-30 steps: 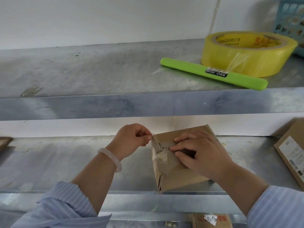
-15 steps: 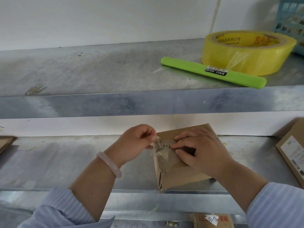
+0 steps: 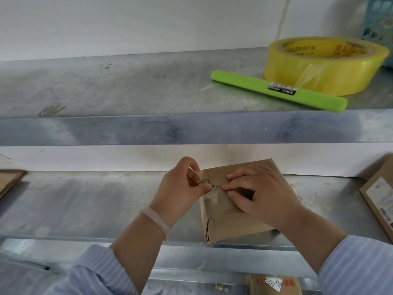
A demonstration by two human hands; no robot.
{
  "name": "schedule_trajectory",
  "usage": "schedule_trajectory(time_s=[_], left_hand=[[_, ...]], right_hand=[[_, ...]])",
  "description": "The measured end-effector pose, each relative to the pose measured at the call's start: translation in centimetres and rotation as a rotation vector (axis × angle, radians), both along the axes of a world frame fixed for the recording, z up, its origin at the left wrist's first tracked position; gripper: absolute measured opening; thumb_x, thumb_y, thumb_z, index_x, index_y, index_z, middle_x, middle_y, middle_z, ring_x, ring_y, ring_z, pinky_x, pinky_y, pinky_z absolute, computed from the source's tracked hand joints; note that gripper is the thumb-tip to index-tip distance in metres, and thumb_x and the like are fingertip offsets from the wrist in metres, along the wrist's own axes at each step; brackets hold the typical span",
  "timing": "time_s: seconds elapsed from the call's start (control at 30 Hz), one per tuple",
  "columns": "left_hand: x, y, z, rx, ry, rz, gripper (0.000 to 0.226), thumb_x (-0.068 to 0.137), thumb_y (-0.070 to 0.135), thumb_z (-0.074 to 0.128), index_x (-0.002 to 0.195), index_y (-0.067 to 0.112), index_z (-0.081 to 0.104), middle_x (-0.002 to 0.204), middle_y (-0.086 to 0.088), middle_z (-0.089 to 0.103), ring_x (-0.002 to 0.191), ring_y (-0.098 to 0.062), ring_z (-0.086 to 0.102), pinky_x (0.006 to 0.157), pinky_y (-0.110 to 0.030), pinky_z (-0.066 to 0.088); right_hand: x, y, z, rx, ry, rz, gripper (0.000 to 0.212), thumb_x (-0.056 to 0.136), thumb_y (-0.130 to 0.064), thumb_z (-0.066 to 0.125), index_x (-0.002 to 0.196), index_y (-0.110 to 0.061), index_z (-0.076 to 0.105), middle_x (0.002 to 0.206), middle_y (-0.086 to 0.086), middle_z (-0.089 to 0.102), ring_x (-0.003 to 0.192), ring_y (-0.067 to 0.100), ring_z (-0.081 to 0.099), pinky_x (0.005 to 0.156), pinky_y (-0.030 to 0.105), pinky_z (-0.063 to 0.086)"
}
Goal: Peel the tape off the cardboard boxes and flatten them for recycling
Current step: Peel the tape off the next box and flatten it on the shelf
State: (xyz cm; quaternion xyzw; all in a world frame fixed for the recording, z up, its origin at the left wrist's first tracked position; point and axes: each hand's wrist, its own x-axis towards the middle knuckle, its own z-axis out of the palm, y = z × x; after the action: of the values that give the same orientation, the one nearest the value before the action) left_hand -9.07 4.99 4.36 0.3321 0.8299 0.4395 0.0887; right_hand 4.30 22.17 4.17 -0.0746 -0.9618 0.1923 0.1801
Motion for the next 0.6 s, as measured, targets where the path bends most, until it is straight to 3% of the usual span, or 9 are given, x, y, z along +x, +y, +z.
schedule_trajectory(time_s=[0.1,0.2,0.3,0.37,0.47,0.6], left_hand=[[0.1,-0.3,0.0,-0.037,-0.086,-0.003,0.016,0.081,0.029,0.075,0.078,0.036,0.061,0.078,0.021,0.066,0.071,0.0,0.063,0.066,-0.021,0.057],[0.1,-0.9,-0.3,-0.004,-0.217,-0.013,0.022,0.089,0.019,0.066,0.085,0.04,0.063,0.084,0.015,0.068,0.077,-0.002,0.068,0.066,-0.022,0.058],[0.5,-1.3,-0.8,0.107,-0.503,0.019,0.019,0.088,0.01,0.068,0.096,0.027,0.065,0.085,0.001,0.072,0.078,-0.01,0.071,0.063,-0.022,0.057],[0.8,-1.2,-1.3,0.159,-0.537,0.087,0.012,0.084,0.011,0.072,0.094,0.017,0.069,0.079,-0.001,0.074,0.076,-0.012,0.072,0.062,-0.021,0.057],[1.2,-1.0,-1.6,0.131,-0.356,0.133,0.005,0.084,0.019,0.074,0.083,0.022,0.07,0.071,0.01,0.072,0.068,-0.005,0.069,0.06,-0.016,0.054],[1.0,-0.7,-1.0,-0.135,0.114,0.035,0.017,0.091,0.024,0.061,0.074,0.026,0.059,0.068,0.01,0.062,0.067,-0.005,0.059,0.06,-0.013,0.046]], right_hand=[[0.1,0.0,-0.1,0.002,0.011,0.002,0.025,0.08,-0.052,0.054,0.097,-0.048,0.072,0.105,-0.03,0.062,0.1,-0.01,0.047,0.093,0.006,0.023],[0.1,0.1,-0.1,-0.005,0.009,0.001,0.024,0.08,-0.051,0.055,0.097,-0.048,0.072,0.105,-0.03,0.062,0.101,-0.008,0.049,0.092,0.007,0.024],[0.1,0.1,-0.3,-0.005,0.008,-0.002,0.021,0.081,-0.049,0.058,0.097,-0.048,0.072,0.106,-0.03,0.062,0.103,-0.006,0.05,0.093,0.009,0.024],[0.1,0.1,-0.4,-0.004,0.008,-0.007,0.021,0.081,-0.049,0.059,0.097,-0.048,0.072,0.105,-0.03,0.062,0.103,-0.006,0.05,0.093,0.009,0.024],[0.1,0.1,-0.4,0.009,-0.002,-0.009,0.023,0.082,-0.051,0.056,0.097,-0.049,0.071,0.105,-0.031,0.061,0.103,-0.004,0.051,0.093,0.012,0.027],[0.1,0.1,-0.3,0.013,0.005,0.004,0.024,0.082,-0.052,0.054,0.097,-0.048,0.072,0.105,-0.03,0.062,0.103,-0.001,0.054,0.094,0.023,0.037]])
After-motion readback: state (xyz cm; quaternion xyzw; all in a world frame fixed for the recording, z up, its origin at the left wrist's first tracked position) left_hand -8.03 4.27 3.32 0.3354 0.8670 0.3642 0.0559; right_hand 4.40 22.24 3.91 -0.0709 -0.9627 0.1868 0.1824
